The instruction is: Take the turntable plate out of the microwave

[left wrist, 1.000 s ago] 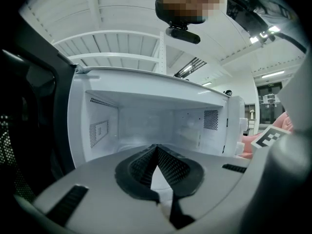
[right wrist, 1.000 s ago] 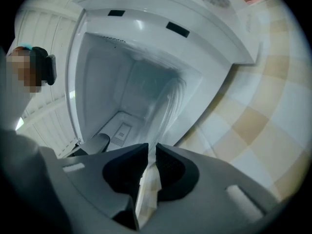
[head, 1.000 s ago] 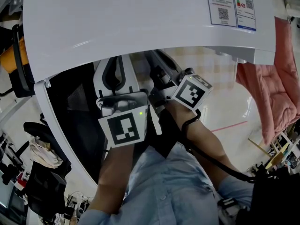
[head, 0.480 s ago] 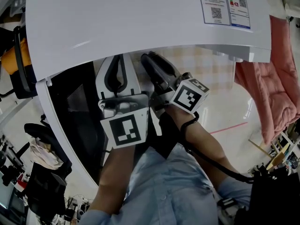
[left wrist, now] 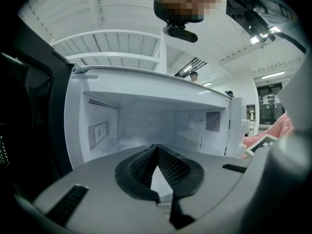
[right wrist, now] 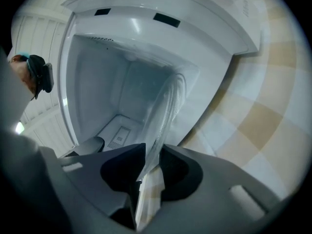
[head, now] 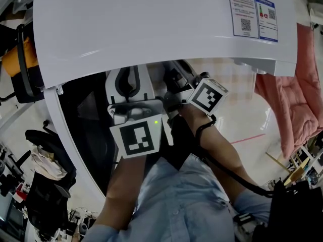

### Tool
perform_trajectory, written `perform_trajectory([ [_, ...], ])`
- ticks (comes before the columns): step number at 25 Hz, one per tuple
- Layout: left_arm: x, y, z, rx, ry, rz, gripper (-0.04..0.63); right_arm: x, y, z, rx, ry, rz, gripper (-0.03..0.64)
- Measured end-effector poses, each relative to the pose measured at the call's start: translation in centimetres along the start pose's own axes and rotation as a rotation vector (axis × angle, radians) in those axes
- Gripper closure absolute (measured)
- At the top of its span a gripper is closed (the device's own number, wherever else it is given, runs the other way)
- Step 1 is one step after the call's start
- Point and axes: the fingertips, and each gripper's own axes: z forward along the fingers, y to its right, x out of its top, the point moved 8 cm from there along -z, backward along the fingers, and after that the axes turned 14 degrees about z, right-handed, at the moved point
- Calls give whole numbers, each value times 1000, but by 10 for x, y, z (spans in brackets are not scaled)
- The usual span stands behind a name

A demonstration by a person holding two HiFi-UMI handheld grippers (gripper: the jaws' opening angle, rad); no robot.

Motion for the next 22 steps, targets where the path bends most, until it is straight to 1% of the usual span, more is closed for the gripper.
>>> perform_trajectory([
  [4,-1,4,-4,-5,-2,-2,588,-4,2,-7,21,4,21,537],
  [12,-1,13,-19,-18,-1,2,589,-25,8,-33,5,10,57,538],
  [17,0,15,-22,-23,4,3,589,-26,10,-35,8,15,58,537],
  [20,-1,11,-21,-16,4,0,589,-25,8,-30,19,12,51,532],
  [22,0,9,-19,-11,6,-3,589,-22,5,-25,36,7,43,503],
])
